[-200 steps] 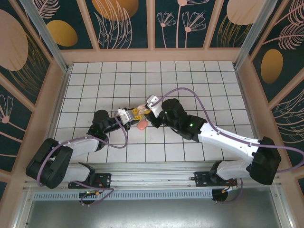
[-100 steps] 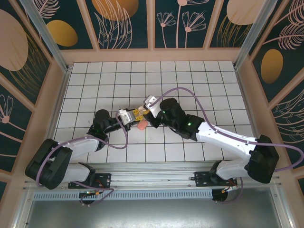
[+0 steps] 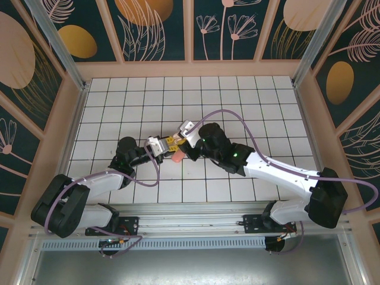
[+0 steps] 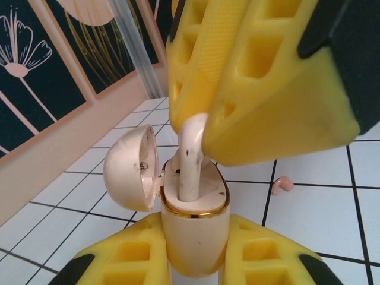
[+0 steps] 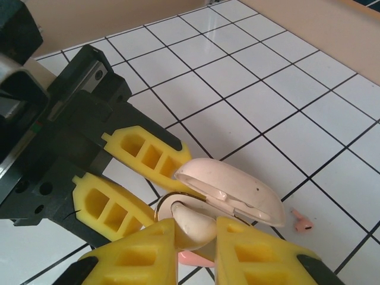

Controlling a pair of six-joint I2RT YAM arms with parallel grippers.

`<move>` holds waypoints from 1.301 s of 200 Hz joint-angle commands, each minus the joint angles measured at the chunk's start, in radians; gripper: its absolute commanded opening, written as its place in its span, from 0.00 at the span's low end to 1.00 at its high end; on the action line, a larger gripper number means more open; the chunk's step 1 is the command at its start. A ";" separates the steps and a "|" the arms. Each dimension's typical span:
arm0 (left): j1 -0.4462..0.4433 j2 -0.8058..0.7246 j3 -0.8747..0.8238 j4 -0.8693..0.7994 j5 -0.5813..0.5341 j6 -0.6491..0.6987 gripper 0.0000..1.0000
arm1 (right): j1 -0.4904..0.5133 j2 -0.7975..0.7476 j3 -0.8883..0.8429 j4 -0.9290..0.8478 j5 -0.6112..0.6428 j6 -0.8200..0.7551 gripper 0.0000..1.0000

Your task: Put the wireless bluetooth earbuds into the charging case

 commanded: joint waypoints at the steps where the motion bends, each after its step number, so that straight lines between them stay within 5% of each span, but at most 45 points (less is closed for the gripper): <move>1: -0.007 -0.024 0.028 0.026 0.044 -0.007 0.12 | 0.004 0.011 0.021 0.006 -0.041 -0.019 0.20; 190: -0.007 -0.019 0.043 0.048 0.115 -0.072 0.14 | -0.061 -0.076 0.022 0.032 -0.150 0.010 0.40; 260: -0.007 -0.014 0.048 0.048 0.141 -0.101 0.14 | -0.197 -0.151 -0.006 0.112 -0.421 0.128 0.51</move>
